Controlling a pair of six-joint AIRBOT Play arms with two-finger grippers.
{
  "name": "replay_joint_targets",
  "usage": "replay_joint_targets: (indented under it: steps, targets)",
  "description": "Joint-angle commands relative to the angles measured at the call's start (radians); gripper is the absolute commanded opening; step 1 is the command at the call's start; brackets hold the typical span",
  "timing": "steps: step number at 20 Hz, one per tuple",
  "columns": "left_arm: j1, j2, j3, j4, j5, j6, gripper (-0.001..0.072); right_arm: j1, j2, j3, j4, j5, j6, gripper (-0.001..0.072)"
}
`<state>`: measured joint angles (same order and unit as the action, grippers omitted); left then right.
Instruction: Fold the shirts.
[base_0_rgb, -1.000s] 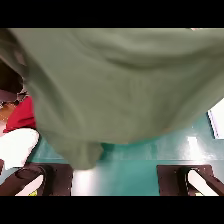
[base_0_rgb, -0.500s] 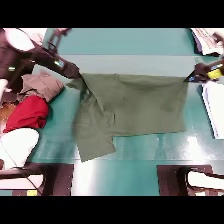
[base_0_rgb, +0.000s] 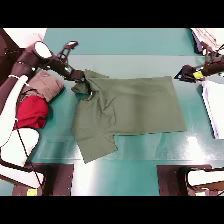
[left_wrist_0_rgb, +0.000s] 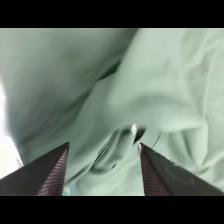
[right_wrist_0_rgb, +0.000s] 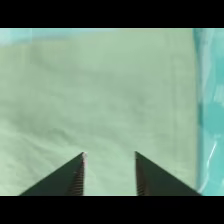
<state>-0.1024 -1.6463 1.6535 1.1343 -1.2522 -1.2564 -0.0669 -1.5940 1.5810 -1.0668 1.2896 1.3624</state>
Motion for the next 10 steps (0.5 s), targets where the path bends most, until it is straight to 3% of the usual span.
replay_joint_targets:
  steps: [1, 4, 10]
  targets:
    - [0.115, 0.046, 0.040, 0.010, -0.161, -0.049, 0.0494, -0.054, 0.049, 0.027, 0.000, 0.080, -0.032, 0.0311]
    - [0.215, 0.172, -0.092, 0.009, -0.171, -0.053, 0.0494, -0.127, 0.176, -0.100, 0.002, 0.114, -0.065, 0.0311]
    - [0.249, 0.445, -0.704, -0.035, -0.097, 0.010, 0.0494, -0.210, 0.396, -0.416, 0.003, 0.106, -0.130, 0.0311]
